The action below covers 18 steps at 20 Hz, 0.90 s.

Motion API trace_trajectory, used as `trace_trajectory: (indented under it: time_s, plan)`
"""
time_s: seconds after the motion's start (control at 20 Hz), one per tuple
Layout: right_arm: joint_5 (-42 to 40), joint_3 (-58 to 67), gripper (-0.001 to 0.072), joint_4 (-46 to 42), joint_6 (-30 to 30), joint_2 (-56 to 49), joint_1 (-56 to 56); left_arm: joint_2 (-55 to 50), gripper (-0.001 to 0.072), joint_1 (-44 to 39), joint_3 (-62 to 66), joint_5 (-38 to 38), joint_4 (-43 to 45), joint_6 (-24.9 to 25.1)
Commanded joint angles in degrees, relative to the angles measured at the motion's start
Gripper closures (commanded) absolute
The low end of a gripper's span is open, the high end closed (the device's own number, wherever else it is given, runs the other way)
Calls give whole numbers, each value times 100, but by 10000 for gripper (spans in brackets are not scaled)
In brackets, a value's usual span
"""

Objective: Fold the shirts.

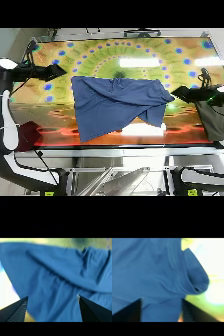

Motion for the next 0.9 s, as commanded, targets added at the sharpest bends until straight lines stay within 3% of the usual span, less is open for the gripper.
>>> trace_trajectory:
  time_s: [0.0, 0.15, 0.45, 0.6, 0.75, 0.85]
  plan:
    - [721, -109, 372, -750, 262, 74, -310, 286, 12, 201, -306, -1644, 964, -949]
    - [404, -743, 372, -743, 192, 42, -223, 833, 12, 46, -1729, -1705, 1069, -1034]
    - [190, -1010, 372, -238, -66, -247, -68, 1991, 12, -466, -4878, -498, 1056, -1060]
    - [173, -1010, 372, -127, -66, -271, -57, 2135, 12, -750, -5698, 168, 1003, -1147]
    - [173, -1010, 372, -120, -63, -271, -44, 1919, 12, -1147, -6096, 1257, 133, -1073]
    - [175, -1010, 372, -122, -63, -271, -13, 1585, 12, -1495, -6050, 1523, -181, -833]
